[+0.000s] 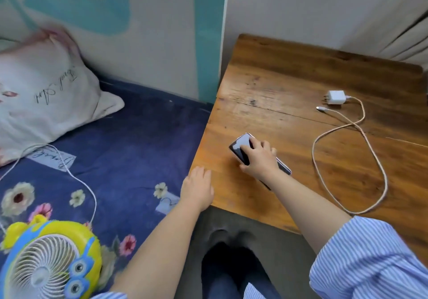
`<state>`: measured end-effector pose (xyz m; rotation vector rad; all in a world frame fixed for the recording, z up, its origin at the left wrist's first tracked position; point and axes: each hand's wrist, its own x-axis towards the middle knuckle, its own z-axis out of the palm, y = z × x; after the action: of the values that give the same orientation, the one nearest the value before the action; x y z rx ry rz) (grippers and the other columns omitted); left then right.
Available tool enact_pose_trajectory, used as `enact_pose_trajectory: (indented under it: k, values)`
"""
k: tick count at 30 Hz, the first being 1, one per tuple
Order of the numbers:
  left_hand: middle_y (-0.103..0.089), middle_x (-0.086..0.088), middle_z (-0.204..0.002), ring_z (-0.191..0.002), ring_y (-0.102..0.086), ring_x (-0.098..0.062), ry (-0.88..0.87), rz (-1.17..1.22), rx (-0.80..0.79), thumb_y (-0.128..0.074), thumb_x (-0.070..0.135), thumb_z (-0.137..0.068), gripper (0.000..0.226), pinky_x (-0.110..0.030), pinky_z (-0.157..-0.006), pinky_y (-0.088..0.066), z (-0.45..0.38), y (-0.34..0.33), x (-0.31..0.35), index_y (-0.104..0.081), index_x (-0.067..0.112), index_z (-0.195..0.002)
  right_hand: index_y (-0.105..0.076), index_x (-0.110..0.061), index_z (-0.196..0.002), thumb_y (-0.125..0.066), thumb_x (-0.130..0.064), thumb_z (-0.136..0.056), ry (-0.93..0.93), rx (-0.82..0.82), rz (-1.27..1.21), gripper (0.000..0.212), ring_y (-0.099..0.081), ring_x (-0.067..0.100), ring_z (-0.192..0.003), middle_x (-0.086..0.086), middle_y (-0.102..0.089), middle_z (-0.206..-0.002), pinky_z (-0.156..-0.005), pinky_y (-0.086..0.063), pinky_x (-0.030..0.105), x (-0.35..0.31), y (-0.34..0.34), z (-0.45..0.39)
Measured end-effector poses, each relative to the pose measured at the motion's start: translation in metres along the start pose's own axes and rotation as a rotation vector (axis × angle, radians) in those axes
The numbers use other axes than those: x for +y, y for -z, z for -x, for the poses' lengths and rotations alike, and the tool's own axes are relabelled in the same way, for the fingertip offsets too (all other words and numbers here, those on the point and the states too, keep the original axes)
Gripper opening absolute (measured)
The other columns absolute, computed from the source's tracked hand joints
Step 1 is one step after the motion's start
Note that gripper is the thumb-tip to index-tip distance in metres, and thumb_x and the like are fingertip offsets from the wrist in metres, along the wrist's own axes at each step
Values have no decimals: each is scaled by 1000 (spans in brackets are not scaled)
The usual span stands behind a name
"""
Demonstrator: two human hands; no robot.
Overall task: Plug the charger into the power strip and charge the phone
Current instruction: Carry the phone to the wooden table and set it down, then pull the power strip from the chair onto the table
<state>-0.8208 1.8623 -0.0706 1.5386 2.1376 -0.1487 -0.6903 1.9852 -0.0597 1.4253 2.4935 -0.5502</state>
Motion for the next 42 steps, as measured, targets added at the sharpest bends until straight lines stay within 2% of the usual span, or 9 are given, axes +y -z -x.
enact_pose_trajectory:
  k: [2, 4, 8, 12, 15, 19, 25, 34, 42]
  values:
    - [-26, -12, -148, -139, -19, -26, 4, 34, -19, -40, 24, -93, 48, -38, -111, -26, -12, -19, -6, -28, 7, -136, -46, -19, -121, -59, -30, -81, 36, 3, 14, 44, -29, 39, -121, 11, -29, -145, -98, -30, 48, -3, -15, -20]
    - [-11, -10, -155, -144, -4, -24, 8, 58, -40, -38, 30, -94, 56, -39, -117, -14, -21, -35, -11, -18, 9, -141, -43, -19, -124, -58, -30, -81, 66, 26, 24, 47, -28, 39, -123, 11, -26, -147, -99, -29, 49, -4, -27, -37]
    - [2, -9, -157, -144, 5, -22, -11, 52, -19, -36, 36, -94, 61, -38, -118, -6, -27, -60, -18, -9, 12, -144, -37, -20, -129, -55, -31, -83, 110, 74, 55, 51, -25, 39, -127, 12, -21, -149, -101, -29, 51, -4, -40, -58]
    - [5, -10, -156, -144, 7, -23, -23, 42, -7, -34, 37, -95, 62, -38, -118, -3, -28, -67, -20, -5, 12, -144, -30, -21, -134, -54, -33, -85, 130, 92, 44, 55, -17, 39, -134, 12, -16, -152, -106, -25, 54, 0, -50, -62]
    - [4, -11, -156, -144, 5, -24, -8, 5, -57, -36, 35, -94, 63, -40, -118, -7, -26, -58, -15, -5, 11, -144, -24, -23, -137, -50, -37, -89, 108, 50, 20, 57, -3, 34, -140, 10, -11, -154, -112, -14, 55, 2, -49, -54]
    - [-3, -11, -156, -144, 1, -25, -12, -98, -98, -39, 29, -94, 61, -41, -117, -13, -24, -32, -3, -9, 9, -143, -27, -21, -136, -45, -35, -91, 72, 9, -17, 50, 0, 32, -141, 10, -10, -154, -114, -7, 55, 11, -29, -34]
    - [-11, -10, -155, -144, -5, -25, -129, -159, -27, -41, 24, -93, 58, -40, -116, -17, -31, 19, 51, -15, 9, -142, -40, -12, -128, -44, -26, -92, -83, 121, -59, 39, -6, 30, -141, 13, -20, -151, -113, -10, 54, 66, 33, 17]
    - [-15, -12, -154, -143, -8, -26, -400, -267, 79, -41, 22, -92, 52, -41, -114, -22, -41, 58, 195, -22, 8, -139, -49, -7, -122, -47, -20, -89, -368, 319, -112, 35, -18, 30, -137, 14, -36, -143, -112, -18, 49, 204, 103, 120]
    - [-30, -12, -147, -139, -20, -25, -379, -216, 105, -48, 23, -88, 47, -41, -109, -30, -39, 49, 308, -33, 8, -131, -49, -9, -124, -47, -22, -90, -390, 332, -86, 36, -26, 29, -135, 12, -42, -140, -111, -25, 45, 311, 129, 171]
